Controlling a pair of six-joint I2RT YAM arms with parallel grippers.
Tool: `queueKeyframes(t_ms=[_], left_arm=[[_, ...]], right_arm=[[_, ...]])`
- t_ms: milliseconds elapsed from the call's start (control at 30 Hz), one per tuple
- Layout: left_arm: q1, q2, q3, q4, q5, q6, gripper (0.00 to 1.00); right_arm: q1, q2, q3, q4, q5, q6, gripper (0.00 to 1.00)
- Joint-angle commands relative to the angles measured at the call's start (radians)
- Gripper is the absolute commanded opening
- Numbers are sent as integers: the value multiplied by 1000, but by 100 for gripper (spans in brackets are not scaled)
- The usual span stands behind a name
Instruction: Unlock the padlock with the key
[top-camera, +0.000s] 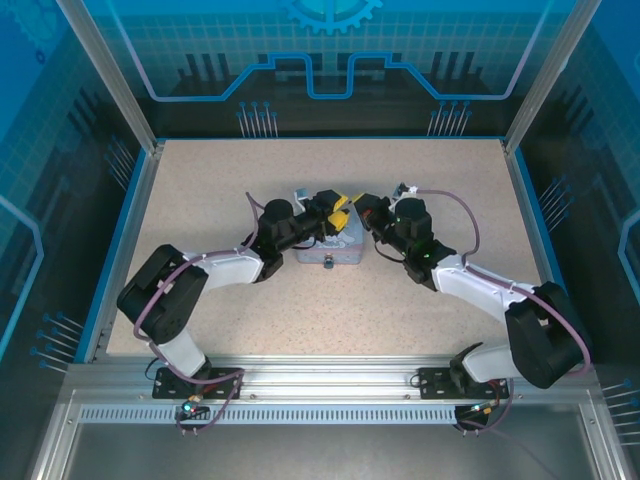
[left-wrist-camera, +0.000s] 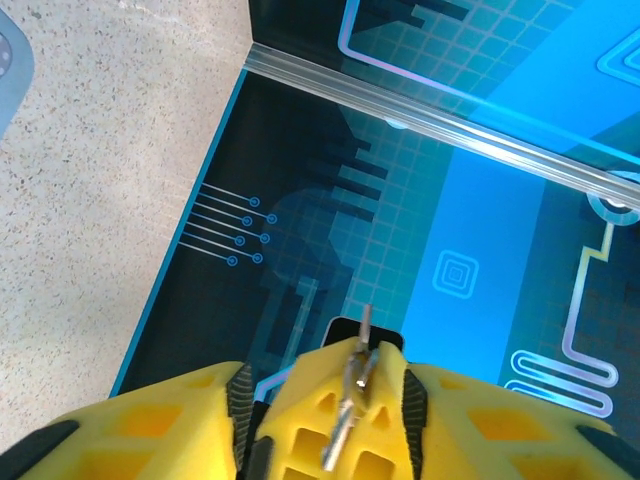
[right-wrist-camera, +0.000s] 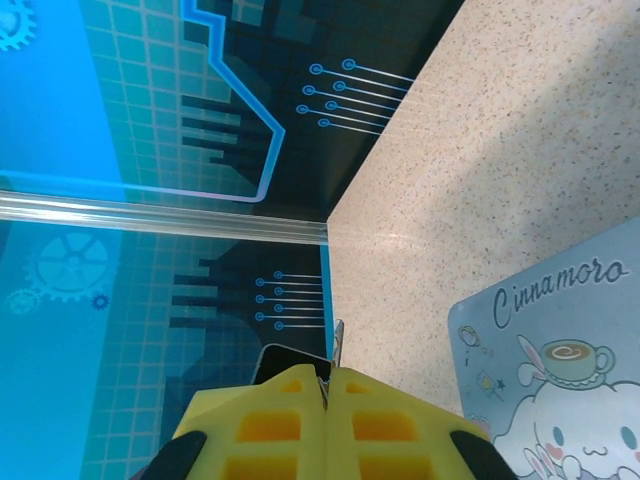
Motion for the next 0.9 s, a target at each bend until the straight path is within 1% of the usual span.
queueKeyframes(t_ms=[0, 133, 200, 267, 400, 533, 633, 700, 800, 867], left_arm=[[-9, 9, 34, 65, -19, -9, 42], [-10, 9, 34, 62, -20, -4, 35], [-10, 8, 30, 64, -24, -4, 33], [-10, 8, 28, 63, -26, -2, 27], [-13, 8, 21, 62, -31, 0, 25], [-13, 9, 19, 61, -37, 4, 18], [-14, 10, 18, 61, -41, 4, 17], [-15, 11, 20, 59, -40, 6, 12], [-16, 12, 23, 54, -40, 9, 0], [-17, 14, 23, 53, -38, 11, 0]], right_arm=[[14, 8, -17, 40, 27, 7, 0], [12, 3, -22, 41, 27, 9, 0], [11, 2, -26, 39, 28, 9, 0], [9, -1, -29, 39, 28, 9, 0], [6, -11, -37, 37, 27, 10, 0], [2, -22, -45, 34, 27, 10, 0], [1, -29, -52, 31, 28, 10, 0], [0, -33, -55, 31, 30, 10, 0], [0, -37, -57, 27, 31, 10, 0], [-3, -41, -58, 25, 30, 10, 0]])
